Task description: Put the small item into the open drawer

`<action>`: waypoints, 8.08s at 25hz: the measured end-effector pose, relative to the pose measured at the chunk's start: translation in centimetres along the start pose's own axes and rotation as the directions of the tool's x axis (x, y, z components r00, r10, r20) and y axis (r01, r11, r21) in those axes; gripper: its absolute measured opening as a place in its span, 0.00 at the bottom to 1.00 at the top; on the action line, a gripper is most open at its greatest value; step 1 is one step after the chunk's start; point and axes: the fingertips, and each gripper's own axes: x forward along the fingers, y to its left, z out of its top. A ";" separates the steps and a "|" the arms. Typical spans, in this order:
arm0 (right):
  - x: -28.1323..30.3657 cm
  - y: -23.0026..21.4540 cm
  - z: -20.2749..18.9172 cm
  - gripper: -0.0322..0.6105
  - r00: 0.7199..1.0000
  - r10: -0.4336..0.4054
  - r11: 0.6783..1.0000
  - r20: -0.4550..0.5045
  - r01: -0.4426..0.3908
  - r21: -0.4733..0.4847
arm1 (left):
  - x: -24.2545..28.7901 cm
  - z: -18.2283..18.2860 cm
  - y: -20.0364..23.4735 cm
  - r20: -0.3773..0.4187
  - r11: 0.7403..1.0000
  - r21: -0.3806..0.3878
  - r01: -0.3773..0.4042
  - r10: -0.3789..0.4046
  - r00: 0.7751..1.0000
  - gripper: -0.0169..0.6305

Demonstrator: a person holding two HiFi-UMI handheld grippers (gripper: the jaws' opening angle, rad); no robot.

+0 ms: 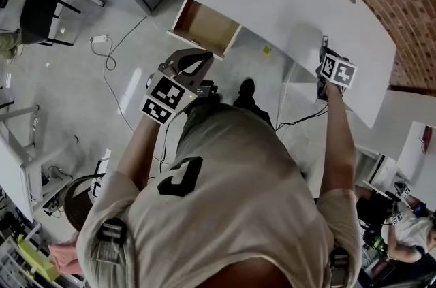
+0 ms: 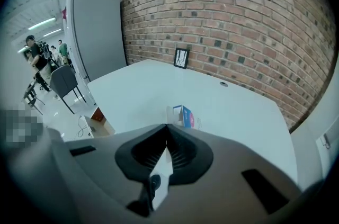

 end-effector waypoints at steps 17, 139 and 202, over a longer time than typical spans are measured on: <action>-7.0 3.5 -0.9 0.06 0.994 0.017 0.999 0.113 -0.021 0.040 | -1.5 -1.1 -3.4 0.003 0.995 0.011 0.100 -0.100 0.995 0.03; -4.6 33.2 5.9 0.06 0.748 0.657 0.712 0.094 -0.657 0.248 | -10.2 -6.1 10.3 -0.085 0.987 -0.091 -0.129 0.121 0.989 0.03; 24.3 38.0 -3.3 0.06 0.974 0.052 0.957 -0.218 0.014 0.290 | -1.5 -14.2 29.6 -0.383 0.944 -0.040 0.326 -0.316 0.868 0.03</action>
